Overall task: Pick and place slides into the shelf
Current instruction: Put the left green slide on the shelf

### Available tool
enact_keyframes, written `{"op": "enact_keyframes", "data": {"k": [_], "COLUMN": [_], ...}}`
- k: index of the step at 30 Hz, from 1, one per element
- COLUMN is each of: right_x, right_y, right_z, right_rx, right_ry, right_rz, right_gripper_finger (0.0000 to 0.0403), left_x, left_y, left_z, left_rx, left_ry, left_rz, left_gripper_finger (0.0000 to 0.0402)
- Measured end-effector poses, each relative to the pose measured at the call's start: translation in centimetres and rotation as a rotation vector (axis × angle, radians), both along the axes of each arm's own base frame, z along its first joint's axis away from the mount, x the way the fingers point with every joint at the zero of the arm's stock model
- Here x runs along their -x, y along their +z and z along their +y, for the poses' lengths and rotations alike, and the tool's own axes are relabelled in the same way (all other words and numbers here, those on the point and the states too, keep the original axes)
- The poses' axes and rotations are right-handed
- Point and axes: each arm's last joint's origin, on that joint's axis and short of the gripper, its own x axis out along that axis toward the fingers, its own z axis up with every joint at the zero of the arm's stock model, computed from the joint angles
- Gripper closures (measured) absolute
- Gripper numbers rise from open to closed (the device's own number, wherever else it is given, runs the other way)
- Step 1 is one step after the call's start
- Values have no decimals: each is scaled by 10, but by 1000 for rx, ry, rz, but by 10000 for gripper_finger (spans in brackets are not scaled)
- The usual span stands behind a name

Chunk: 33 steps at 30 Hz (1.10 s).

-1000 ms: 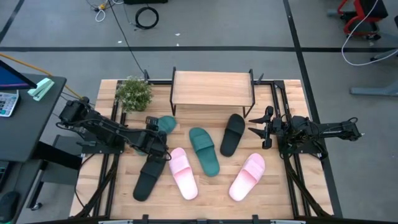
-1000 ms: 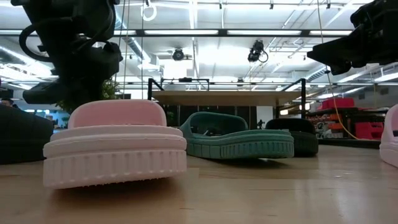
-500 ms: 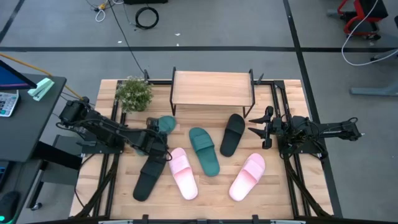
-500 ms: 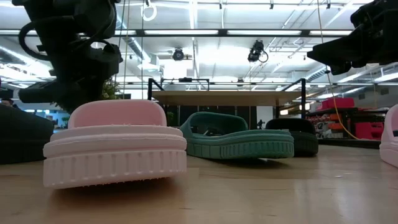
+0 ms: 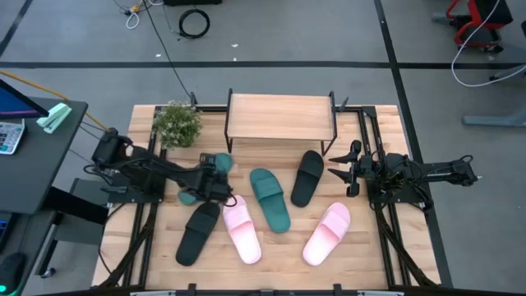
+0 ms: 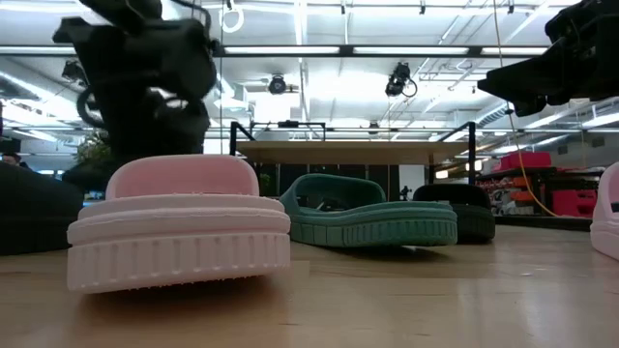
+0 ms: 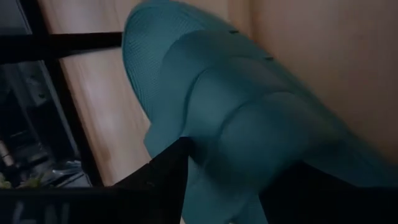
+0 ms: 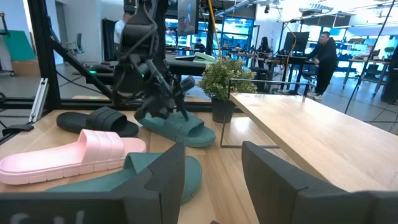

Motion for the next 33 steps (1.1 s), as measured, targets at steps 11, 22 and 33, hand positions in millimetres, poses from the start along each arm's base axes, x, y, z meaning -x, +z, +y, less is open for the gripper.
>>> {"op": "enact_keyframes", "data": {"k": [11,22,33], "right_x": [0,0,0], "right_y": [0,0,0], "right_z": [0,0,0], "right_rx": [0,0,0], "right_ry": [0,0,0], "right_rz": [1,0,0], "right_gripper_finger": [238,238,238], "left_x": [-4,-2,-18], "left_y": [-7,-4,65], "left_z": [4,-13,-40], "left_rx": [-124,-118,-236], "left_ry": [10,12,24], "left_rz": [-10,-58,-110], "left_gripper_finger": [295,386,389]}}
